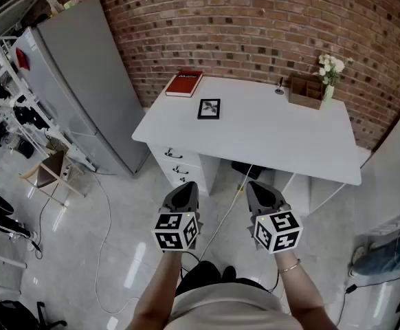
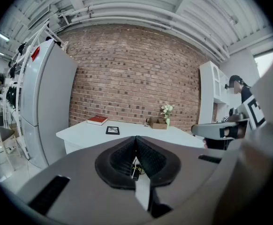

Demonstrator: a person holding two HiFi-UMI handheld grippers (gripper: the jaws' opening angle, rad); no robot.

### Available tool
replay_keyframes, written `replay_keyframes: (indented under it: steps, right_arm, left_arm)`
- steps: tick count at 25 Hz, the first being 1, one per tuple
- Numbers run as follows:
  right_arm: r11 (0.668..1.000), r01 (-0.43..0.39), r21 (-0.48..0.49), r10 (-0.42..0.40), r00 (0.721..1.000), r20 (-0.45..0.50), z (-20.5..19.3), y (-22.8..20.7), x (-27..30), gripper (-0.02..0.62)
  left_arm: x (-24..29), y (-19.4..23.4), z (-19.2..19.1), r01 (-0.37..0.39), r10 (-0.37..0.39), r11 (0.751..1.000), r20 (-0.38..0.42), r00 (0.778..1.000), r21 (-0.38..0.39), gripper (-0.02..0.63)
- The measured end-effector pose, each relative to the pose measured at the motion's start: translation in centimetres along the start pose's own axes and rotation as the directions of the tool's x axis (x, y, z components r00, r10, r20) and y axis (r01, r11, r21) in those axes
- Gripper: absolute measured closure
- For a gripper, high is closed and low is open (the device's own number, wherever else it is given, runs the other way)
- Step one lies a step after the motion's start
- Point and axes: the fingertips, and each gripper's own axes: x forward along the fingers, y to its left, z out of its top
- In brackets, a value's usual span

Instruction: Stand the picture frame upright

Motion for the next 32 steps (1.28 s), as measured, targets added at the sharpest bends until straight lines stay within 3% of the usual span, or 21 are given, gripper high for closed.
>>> replay_keyframes:
  steps: [8, 18, 26, 32]
  right_arm:
    - [0.999, 0.019, 0.046, -0.019, 1.0, -0.007, -1.0, -1.4, -1.0, 0.592]
    - [0.993, 0.006, 0.114, -0.007, 1.0, 0.011, -1.0, -2.2, 0.6, 0.568]
    - [0.991, 0.007, 0.135, -0.008, 1.0, 0.008, 0.3, -3.5, 4.1, 0.495]
    - [0.988, 0.011, 0.157, -0.008, 1.0, -0.024, 0.2, -4.8, 8.5, 0.488]
  left_arm:
    - [0.2, -1.0, -1.1, -0.008, 0.007, 1.0, -0.004, 1.0, -0.023, 0.614]
    - [0.7, 1.3, -1.0, -0.067, 0.066, 0.997, -0.014, 0.998, -0.026, 0.609]
    - [3.1, 3.3, -0.4, -0.072, 0.072, 0.996, -0.001, 0.997, -0.055, 0.53]
    - [6.6, 5.9, 0.1, -0.071, 0.07, 0.995, -0.015, 0.997, -0.065, 0.483]
